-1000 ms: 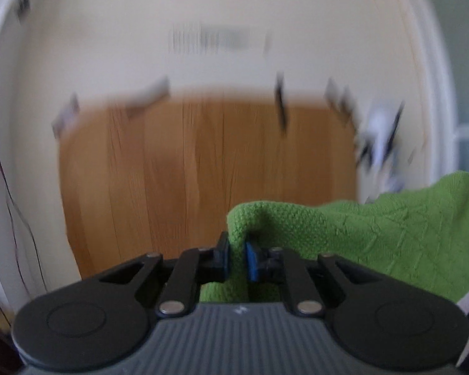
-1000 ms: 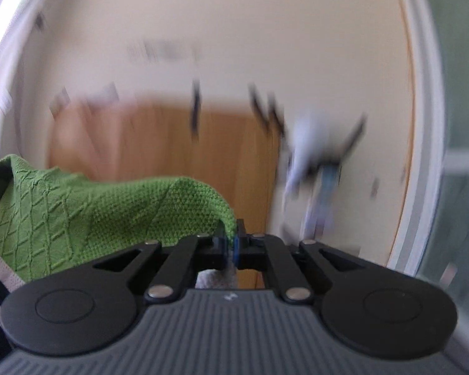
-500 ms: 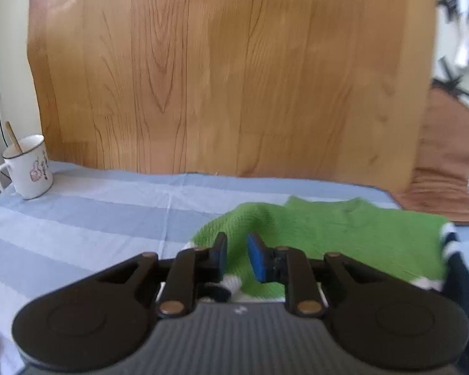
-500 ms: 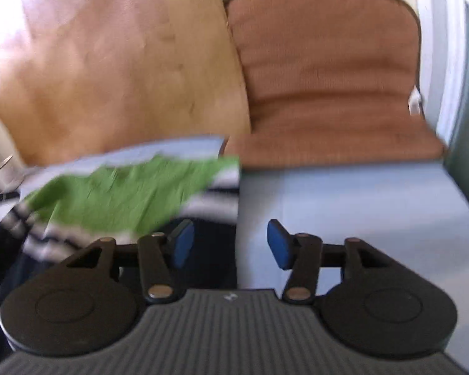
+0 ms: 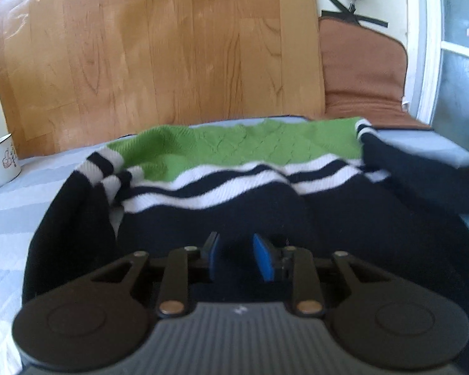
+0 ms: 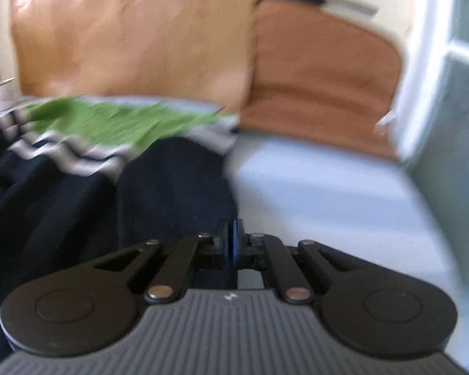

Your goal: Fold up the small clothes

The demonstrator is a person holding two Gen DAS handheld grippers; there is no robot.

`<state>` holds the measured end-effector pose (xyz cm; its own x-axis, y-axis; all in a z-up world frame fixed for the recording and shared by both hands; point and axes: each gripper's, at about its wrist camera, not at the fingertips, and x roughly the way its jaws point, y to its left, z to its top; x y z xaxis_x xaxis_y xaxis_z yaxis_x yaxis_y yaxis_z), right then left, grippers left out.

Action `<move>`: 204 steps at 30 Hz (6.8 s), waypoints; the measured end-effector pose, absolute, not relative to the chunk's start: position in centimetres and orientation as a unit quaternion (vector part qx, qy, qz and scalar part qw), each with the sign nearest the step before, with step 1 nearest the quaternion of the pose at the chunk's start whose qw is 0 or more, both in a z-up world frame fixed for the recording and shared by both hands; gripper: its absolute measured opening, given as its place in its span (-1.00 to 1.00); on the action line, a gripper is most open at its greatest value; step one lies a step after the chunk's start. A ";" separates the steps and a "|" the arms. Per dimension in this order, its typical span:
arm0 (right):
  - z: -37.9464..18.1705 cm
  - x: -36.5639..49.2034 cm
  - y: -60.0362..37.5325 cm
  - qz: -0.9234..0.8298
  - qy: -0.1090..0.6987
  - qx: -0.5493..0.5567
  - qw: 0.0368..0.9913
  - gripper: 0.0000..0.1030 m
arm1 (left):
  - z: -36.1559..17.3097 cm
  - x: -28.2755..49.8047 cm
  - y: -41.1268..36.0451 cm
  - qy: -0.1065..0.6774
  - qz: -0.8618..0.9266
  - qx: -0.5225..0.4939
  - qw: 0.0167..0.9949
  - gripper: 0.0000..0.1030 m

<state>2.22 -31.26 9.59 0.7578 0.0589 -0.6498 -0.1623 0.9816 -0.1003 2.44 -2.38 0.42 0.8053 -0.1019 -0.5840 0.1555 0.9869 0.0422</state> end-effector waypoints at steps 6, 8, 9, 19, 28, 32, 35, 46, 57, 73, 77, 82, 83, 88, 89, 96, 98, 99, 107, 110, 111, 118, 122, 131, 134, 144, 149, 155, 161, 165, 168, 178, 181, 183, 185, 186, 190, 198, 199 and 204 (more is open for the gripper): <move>9.1 6.7 -35.8 -0.147 0.294 -0.272 0.905 -0.86 | 0.0 2.8 -1.3 0.315 -0.070 0.016 0.946 -0.38; 9.1 7.3 -37.9 -0.165 0.330 -0.196 0.908 -0.84 | 0.0 2.6 -1.2 0.314 -0.073 0.016 0.946 -0.34; 9.6 6.7 -38.6 -0.146 0.333 -0.143 0.920 -0.82 | 0.0 2.5 -1.1 0.314 -0.074 0.014 0.946 -0.32; 9.7 -2.5 -33.5 0.113 0.351 0.087 0.925 -0.09 | 1.5 0.6 1.5 0.307 -0.106 -0.014 0.946 -0.05; 6.2 -4.7 -30.8 0.159 0.396 0.141 0.893 0.05 | 2.5 -4.6 5.3 0.318 -0.123 -0.043 0.939 0.02; 6.3 -5.9 -29.6 0.182 0.421 0.150 0.876 -0.76 | 1.5 -5.9 3.8 0.327 -0.134 -0.023 0.935 0.01; 7.8 -7.0 -29.9 0.157 0.413 0.126 0.888 -0.78 | 0.4 -6.1 2.7 0.333 -0.129 -0.001 0.934 0.00; 8.3 -7.6 -34.3 0.099 0.424 0.193 0.879 -0.70 | 0.1 -6.8 2.7 0.317 -0.139 0.028 0.938 0.06; 10.2 -4.7 -29.0 0.165 0.401 0.162 0.886 -0.28 | 4.0 -10.0 7.8 0.259 -0.149 -0.024 0.954 0.15; 10.2 5.8 2.5 0.439 0.431 0.015 0.788 -0.07 | 3.5 -14.7 21.4 0.212 -0.007 -0.195 0.957 0.21; 7.7 6.8 5.9 0.452 0.487 0.027 0.747 -0.52 | 2.9 -15.2 21.3 0.211 -0.018 -0.194 0.958 0.21; 12.4 6.6 4.3 0.477 0.450 -0.031 0.755 -0.88 | 2.7 -14.4 21.6 0.217 -0.019 -0.200 0.955 0.21; 14.1 6.8 3.1 0.472 0.426 -0.057 0.770 -0.88 | 2.7 -14.1 21.6 0.217 -0.021 -0.198 0.956 0.21; 20.5 8.4 -3.1 0.387 0.360 -0.195 0.826 -0.88 | 3.7 -10.3 20.7 0.221 -0.033 -0.182 0.958 0.21; 20.9 8.8 -4.0 0.365 0.353 -0.225 0.831 -0.88 | 4.0 -9.0 20.5 0.223 -0.036 -0.183 0.957 0.21; 19.0 13.1 -8.3 0.257 0.325 -0.355 0.838 -0.89 | 4.5 2.4 16.8 0.253 -0.072 -0.181 0.948 0.24; 18.2 14.6 -9.3 0.249 0.333 -0.353 0.838 -0.89 | 4.3 6.1 15.4 0.266 -0.083 -0.174 0.944 0.37; 17.9 15.2 -9.5 0.247 0.335 -0.351 0.839 -0.89 | 4.3 7.8 14.7 0.271 -0.087 -0.166 0.944 0.50; 14.8 19.1 -10.3 0.237 0.370 -0.329 0.836 -0.89 | 2.4 21.1 9.8 0.333 -0.121 -0.137 0.925 -0.81; 13.2 20.8 -12.0 0.206 0.406 -0.318 0.832 -0.89 | 3.0 24.1 8.4 0.320 -0.129 -0.143 0.928 -0.69; 12.7 21.3 -12.8 0.194 0.419 -0.309 0.831 -0.89 | 3.1 24.6 8.0 0.319 -0.126 -0.142 0.928 -0.56; 11.9 22.1 -16.1 0.181 0.454 -0.236 0.840 -0.73 | 2.4 21.8 8.2 0.336 -0.096 -0.103 0.931 0.53; 12.2 22.3 -17.3 0.203 0.467 -0.142 0.849 0.14 | 1.6 20.4 8.3 0.367 -0.090 -0.096 0.921 0.59; 11.0 20.0 -16.7 0.231 0.490 -0.096 0.835 -0.87 | 1.0 19.7 6.7 0.369 -0.078 -0.061 0.924 -0.79; 14.5 18.9 -15.5 0.276 0.435 -0.095 0.852 -0.86 | 1.0 19.2 10.0 0.368 -0.063 -0.104 0.922 -0.83; 10.7 22.1 -12.3 0.154 0.421 -0.302 0.841 -0.13 | 1.0 17.0 13.8 0.370 -0.013 -0.176 0.912 -0.14; 15.2 23.2 -10.4 0.205 0.378 -0.177 0.885 0.03 | 2.6 12.9 9.0 0.334 -0.042 -0.088 0.938 0.64; 15.6 24.5 -0.7 0.320 0.384 -0.113 0.859 0.16 | 1.2 12.0 5.4 0.324 -0.014 0.012 0.946 0.49; 11.3 27.2 6.4 0.339 0.431 -0.124 0.827 0.16 | -0.4 11.8 6.4 0.344 -0.017 -0.016 0.939 -0.31; 9.2 28.1 8.3 0.333 0.472 -0.129 0.806 -0.90 | -0.1 10.7 7.5 0.339 -0.012 -0.046 0.940 -0.65; 10.7 27.8 7.9 0.361 0.443 -0.073 0.818 -0.92 | -0.2 9.8 8.9 0.333 -0.001 -0.080 0.940 -0.65; 10.9 28.8 6.4 0.328 0.423 -0.023 0.844 -0.82 | 0.2 9.0 10.6 0.325 0.020 -0.121 0.938 -0.13; 13.0 27.4 1.9 0.320 0.394 -0.020 0.862 -0.70 | 1.5 8.2 11.7 0.281 -0.006 -0.154 0.947 -0.13; 14.2 26.5 -2.2 0.299 0.380 -0.001 0.875 -0.64 | 2.3 7.5 12.4 0.245 -0.008 -0.171 0.954 -0.13; 15.0 25.2 -6.8 0.258 0.367 0.005 0.894 -0.50 | 2.9 7.2 12.8 0.224 0.001 -0.181 0.958 -0.13; 15.3 24.4 -8.9 0.237 0.361 0.004 0.902 -0.46 | 3.0 7.3 13.1 0.222 0.003 -0.186 0.957 -0.16; 14.9 21.5 -16.7 0.165 0.371 0.030 0.913 -0.30 | 3.8 8.8 13.0 0.240 -0.005 -0.197 0.951 -0.18; 9.3 20.6 -21.0 0.117 0.434 0.139 0.882 0.00 | 2.8 16.2 9.8 0.289 -0.017 -0.143 0.947 -0.18; 8.6 21.0 -21.0 0.111 0.436 0.156 0.879 0.01 | 2.2 17.0 9.5 0.297 -0.015 -0.143 0.944 -0.18; 7.0 22.6 -20.2 0.120 0.442 0.232 0.858 -0.15 | -0.2 18.3 8.8 0.314 -0.012 -0.139 0.939 -0.17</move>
